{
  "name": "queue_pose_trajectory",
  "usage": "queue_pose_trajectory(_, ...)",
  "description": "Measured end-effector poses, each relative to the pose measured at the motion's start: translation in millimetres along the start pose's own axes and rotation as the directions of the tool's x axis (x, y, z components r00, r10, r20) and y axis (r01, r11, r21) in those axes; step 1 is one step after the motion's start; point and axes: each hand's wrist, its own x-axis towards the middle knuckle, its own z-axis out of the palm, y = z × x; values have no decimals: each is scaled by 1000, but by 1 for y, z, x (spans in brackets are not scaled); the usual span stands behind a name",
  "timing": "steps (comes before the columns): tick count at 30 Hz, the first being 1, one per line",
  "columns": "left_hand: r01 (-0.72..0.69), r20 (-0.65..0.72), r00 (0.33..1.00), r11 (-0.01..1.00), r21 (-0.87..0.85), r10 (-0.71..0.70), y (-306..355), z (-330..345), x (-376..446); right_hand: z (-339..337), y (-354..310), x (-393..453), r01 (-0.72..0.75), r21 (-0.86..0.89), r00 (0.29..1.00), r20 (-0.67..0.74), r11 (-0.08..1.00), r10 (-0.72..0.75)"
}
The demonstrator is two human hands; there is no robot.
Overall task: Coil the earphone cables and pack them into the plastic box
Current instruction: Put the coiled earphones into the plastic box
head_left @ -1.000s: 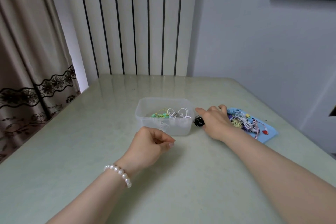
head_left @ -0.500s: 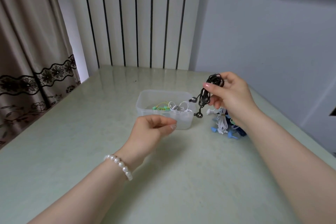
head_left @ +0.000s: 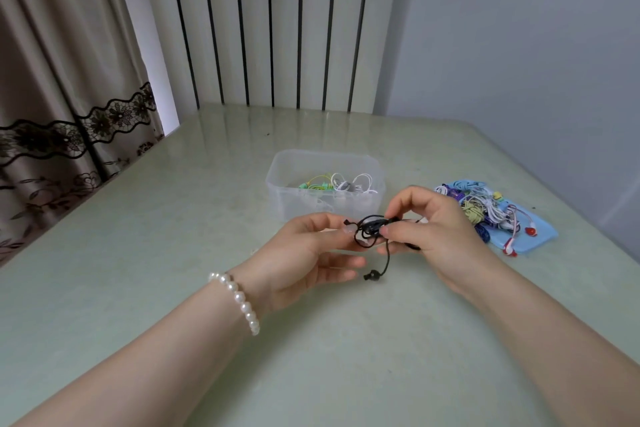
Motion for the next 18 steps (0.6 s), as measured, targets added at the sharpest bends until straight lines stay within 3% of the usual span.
queue_pose_trajectory(5,-132,-109,981,963,233,161,-7,-1,4,1,2,-5,-5,-135,998,59,991,13)
queue_pose_trajectory(11,-190,-103,968,939,286,227,-11,-3,6,0,9,-4,52,-265,993,116,963,-21)
queue_pose_trajectory(16,-254,-73,945,859,444,317,-14,-2,6,4,19,-5,104,-349,976,216,931,-28)
queue_pose_trajectory(18,-293,-56,920,775,561,388,-17,-4,8,8,20,-5,85,-358,973,232,930,0)
